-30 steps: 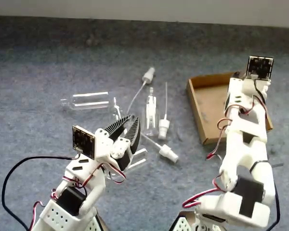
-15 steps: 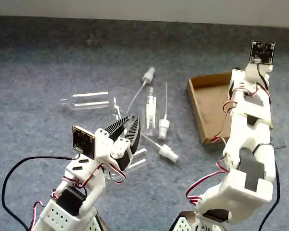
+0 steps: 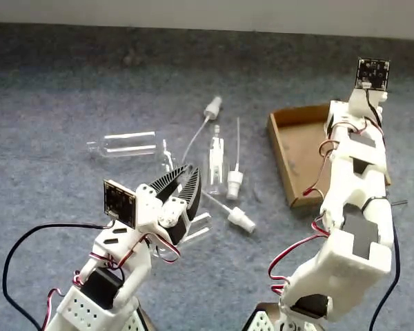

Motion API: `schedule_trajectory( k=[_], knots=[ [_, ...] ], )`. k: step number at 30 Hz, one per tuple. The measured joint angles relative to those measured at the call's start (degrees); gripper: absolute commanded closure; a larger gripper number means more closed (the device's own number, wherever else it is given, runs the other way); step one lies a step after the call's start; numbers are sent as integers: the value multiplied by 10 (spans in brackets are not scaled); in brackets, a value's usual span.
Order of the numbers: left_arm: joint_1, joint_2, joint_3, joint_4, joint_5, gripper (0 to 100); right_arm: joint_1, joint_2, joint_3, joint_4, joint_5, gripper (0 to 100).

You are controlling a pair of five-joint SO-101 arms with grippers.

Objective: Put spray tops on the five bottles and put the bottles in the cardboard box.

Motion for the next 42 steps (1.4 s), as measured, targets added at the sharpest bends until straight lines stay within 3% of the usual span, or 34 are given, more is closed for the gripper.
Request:
schedule_trajectory(
  k=[6,12,29,42],
  knots=[
    [0,0,0,0,0,994,0,0,0,0,0,806],
    [0,0,0,0,0,994,0,0,0,7,0,718],
    [0,0,0,0,0,994,0,-63,-1,75,0,714],
    [-3,0,0,0,0,994,-2,-252,-1,283,0,717]
  ],
)
